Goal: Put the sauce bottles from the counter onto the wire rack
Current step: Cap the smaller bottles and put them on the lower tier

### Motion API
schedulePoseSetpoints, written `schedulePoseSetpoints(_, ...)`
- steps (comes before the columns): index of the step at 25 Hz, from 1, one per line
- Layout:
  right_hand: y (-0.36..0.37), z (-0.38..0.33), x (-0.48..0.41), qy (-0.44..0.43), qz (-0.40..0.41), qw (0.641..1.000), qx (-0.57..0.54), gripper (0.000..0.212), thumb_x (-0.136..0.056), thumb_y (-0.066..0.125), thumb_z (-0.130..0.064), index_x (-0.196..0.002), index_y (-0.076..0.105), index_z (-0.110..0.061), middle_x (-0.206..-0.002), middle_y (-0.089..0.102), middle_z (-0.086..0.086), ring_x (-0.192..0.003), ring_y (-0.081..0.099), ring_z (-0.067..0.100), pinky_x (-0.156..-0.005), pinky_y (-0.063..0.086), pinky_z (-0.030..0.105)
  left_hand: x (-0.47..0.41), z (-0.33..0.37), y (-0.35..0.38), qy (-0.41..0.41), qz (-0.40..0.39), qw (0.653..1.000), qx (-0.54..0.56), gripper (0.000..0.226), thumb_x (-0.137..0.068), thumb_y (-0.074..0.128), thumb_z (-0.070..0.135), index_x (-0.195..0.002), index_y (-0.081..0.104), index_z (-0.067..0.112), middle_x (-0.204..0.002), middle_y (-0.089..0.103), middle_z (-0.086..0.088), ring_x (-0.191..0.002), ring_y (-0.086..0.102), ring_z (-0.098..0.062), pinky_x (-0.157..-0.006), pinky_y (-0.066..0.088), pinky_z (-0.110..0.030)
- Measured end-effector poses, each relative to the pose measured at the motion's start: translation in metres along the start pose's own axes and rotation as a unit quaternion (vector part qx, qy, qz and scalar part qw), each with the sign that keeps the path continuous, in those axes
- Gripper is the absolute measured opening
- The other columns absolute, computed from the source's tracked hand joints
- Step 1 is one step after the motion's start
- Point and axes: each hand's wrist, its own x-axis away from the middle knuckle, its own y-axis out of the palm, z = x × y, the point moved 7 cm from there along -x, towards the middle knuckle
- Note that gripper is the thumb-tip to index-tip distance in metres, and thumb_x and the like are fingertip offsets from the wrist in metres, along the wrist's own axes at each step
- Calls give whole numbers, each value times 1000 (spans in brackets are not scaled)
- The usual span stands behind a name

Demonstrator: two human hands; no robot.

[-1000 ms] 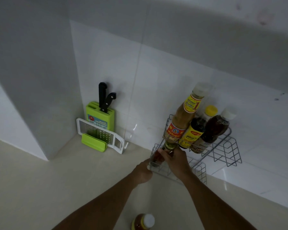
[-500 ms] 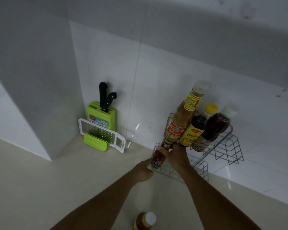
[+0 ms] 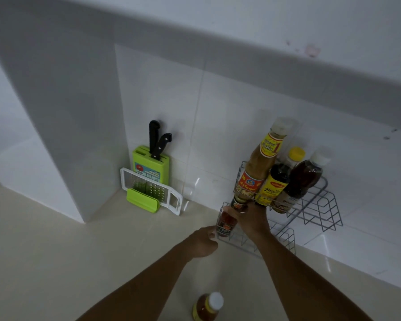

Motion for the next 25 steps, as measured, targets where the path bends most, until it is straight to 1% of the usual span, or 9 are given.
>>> schedulePoseSetpoints(3,2,9,2,36,-51,995,75,55,-75,86,-40,-118,70,-10,-114,75,6,-96,68,17,-67,46,16,3,-1,-3,1,-8,999,-38,64,-91,54,10,-150,33,19,-149,46,-10,-132,51,-23,-109,44,-35)
schedulePoseSetpoints(7,-17,15,35,81,-51,986,135,67,-84,77,-37,-139,54,-9,-133,64,15,-117,64,26,-93,52,30,25,5,-13,38,-23,992,-119,56,-94,45,9,-148,36,21,-146,49,-8,-130,51,-24,-100,44,-27)
schedulePoseSetpoints(10,-30,-19,91,0,-26,995,97,40,-87,73,-33,-124,66,-18,-115,74,4,-93,68,13,-80,53,27,52,-5,-15,55,-42,982,-174,53,-94,42,7,-144,42,23,-142,53,-6,-127,53,-23,-89,43,-23)
schedulePoseSetpoints(12,-22,-35,137,-26,-101,992,63,39,-81,73,-50,-115,69,-32,-104,74,-13,-80,67,2,-72,53,24,71,-11,-15,60,-72,971,-222,52,-94,44,6,-143,44,23,-141,54,-6,-127,52,-21,-91,45,-24)
schedulePoseSetpoints(15,7,-29,195,-33,-216,968,122,55,-71,70,-67,-119,63,-41,-109,66,-19,-93,64,5,-78,53,29,97,-11,-15,85,-94,963,-237,53,-92,48,3,-141,46,23,-137,56,-6,-123,55,-17,-92,49,-28)
schedulePoseSetpoints(19,14,-17,226,-40,-142,985,95,22,-81,71,-35,-102,68,-31,-93,70,-9,-91,64,16,-78,59,41,129,-16,-11,99,-95,958,-251,56,-92,49,2,-143,44,24,-139,56,-4,-108,58,-14,-85,50,-23)
schedulePoseSetpoints(21,4,-19,231,-42,-99,991,85,18,-80,71,-36,-97,69,-32,-87,71,-11,-90,66,17,-73,59,35,138,-23,-8,91,-104,956,-260,60,-90,56,6,-145,41,26,-142,54,-3,-117,57,-18,-94,50,-28)
schedulePoseSetpoints(23,-23,-35,235,-61,-28,996,56,16,-79,76,-35,-93,71,-29,-80,73,-10,-78,68,11,-64,55,19,146,-23,-2,110,-99,954,-262,71,-84,71,18,-146,39,30,-145,51,3,-128,50,-14,-103,46,-30)
schedulePoseSetpoints(25,-55,-66,238,-83,36,996,-18,15,-80,81,-28,-90,73,-20,-71,75,-5,-65,71,9,-58,56,19,157,-4,4,172,-56,960,-214,77,-70,84,36,-137,47,38,-137,57,12,-123,53,-6,-102,47,-29)
